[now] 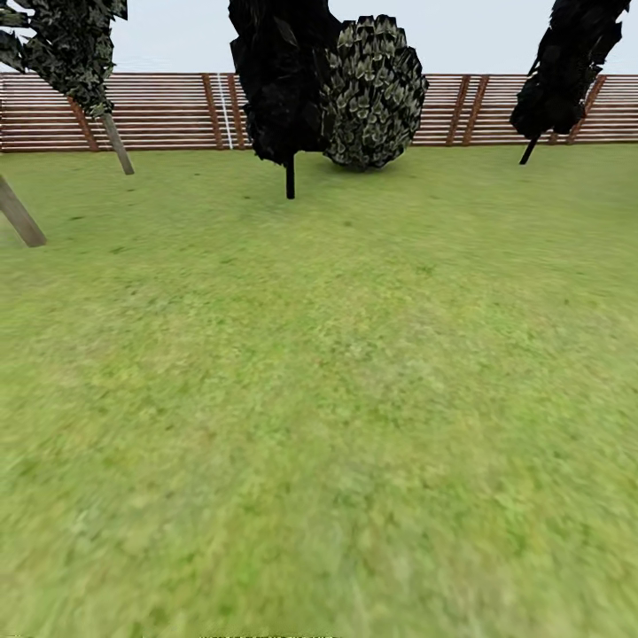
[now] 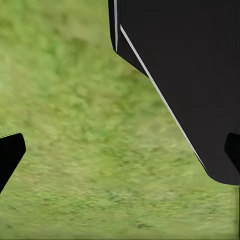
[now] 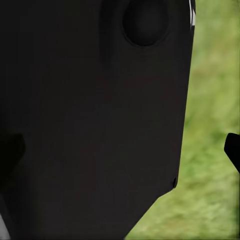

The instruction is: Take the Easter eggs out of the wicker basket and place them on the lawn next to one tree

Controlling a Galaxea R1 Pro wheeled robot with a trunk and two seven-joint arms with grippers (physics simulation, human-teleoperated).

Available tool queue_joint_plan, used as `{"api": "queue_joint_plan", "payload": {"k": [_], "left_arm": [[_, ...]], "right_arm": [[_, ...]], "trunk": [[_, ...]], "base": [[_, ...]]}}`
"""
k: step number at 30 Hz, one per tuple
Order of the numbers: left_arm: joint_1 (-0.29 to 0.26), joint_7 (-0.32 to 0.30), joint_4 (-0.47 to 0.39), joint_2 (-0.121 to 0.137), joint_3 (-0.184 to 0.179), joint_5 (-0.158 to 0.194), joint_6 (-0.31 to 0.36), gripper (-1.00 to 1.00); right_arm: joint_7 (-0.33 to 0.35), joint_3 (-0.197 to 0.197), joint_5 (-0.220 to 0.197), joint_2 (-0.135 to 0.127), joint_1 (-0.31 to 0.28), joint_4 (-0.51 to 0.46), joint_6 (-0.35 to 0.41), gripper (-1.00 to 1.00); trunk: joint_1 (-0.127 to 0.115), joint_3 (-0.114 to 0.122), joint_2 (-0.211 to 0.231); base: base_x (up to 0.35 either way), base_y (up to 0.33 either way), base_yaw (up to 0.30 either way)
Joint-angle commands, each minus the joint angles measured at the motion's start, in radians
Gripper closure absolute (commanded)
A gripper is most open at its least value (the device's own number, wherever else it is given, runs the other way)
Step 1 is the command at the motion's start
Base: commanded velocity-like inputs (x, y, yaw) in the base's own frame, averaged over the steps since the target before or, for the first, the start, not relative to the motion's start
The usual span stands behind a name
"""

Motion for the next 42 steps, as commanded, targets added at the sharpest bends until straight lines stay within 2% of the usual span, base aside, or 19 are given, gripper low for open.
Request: {"api": "queue_joint_plan", "payload": {"k": [1, 42], "left_arm": [[0.0, 0.0, 0.0, 0.0, 0.0, 0.0, 0.0, -1.0], [0.0, 0.0, 0.0, 0.0, 0.0, 0.0, 0.0, -1.0]], "right_arm": [[-0.001, 0.0, 0.0, 0.0, 0.0, 0.001, -0.003, -1.0], [0.0, 0.005, 0.006, 0.008, 0.0, 0.006, -0.002, -1.0]], "trunk": [[0.0, -0.002, 0.0], [0.0, -0.058, 0.0]], "base": [[0.0, 0.0, 0.147], [0.0, 0.0, 0.147]]}}
